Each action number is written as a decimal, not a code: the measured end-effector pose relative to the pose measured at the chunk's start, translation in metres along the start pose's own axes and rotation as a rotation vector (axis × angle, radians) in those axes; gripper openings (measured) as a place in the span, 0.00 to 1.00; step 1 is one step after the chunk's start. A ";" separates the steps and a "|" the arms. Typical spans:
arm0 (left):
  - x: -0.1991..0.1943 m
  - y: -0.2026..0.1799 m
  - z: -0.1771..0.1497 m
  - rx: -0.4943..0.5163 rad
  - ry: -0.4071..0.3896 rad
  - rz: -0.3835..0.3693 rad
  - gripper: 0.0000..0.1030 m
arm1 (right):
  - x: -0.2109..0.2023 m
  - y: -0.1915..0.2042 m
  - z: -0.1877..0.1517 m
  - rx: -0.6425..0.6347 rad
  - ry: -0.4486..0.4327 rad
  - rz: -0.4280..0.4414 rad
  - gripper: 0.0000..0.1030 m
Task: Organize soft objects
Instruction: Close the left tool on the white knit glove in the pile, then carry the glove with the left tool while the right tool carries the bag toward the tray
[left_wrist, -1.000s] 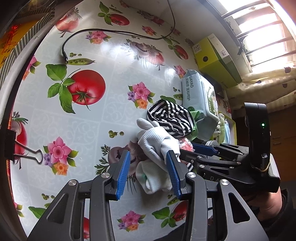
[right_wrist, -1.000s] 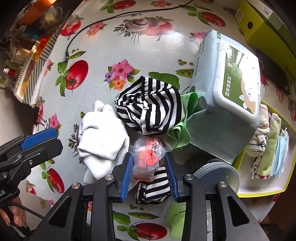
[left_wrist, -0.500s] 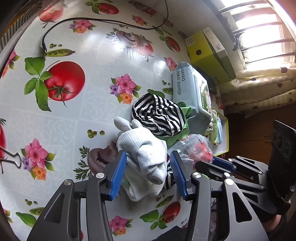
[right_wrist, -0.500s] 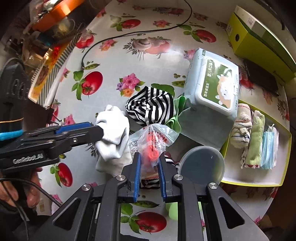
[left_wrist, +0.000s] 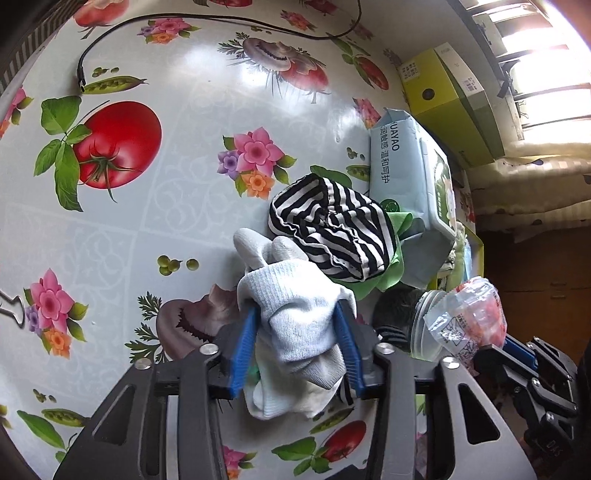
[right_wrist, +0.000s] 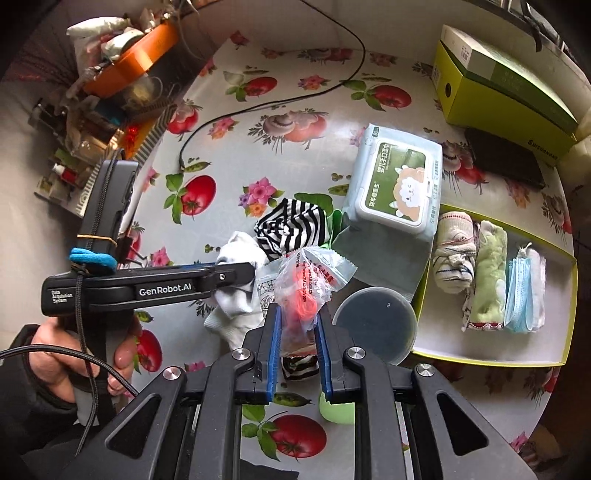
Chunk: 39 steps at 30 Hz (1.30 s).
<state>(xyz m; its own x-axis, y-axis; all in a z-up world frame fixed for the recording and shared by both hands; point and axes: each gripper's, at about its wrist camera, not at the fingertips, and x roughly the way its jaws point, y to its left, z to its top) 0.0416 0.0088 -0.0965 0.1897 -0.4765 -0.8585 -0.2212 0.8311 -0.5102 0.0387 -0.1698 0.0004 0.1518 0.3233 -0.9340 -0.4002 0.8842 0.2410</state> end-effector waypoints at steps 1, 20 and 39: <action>-0.001 -0.001 -0.001 -0.007 -0.004 0.003 0.32 | -0.003 -0.002 0.000 -0.002 -0.008 0.008 0.16; -0.073 -0.081 -0.016 0.164 -0.149 0.060 0.25 | -0.057 -0.072 -0.021 0.110 -0.184 0.106 0.16; -0.048 -0.183 -0.004 0.394 -0.089 0.015 0.25 | -0.082 -0.130 -0.043 0.245 -0.255 0.060 0.16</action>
<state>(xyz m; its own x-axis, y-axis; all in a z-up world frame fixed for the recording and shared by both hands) 0.0689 -0.1213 0.0376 0.2748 -0.4510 -0.8492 0.1553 0.8924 -0.4237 0.0398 -0.3258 0.0339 0.3679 0.4240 -0.8276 -0.1913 0.9055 0.3788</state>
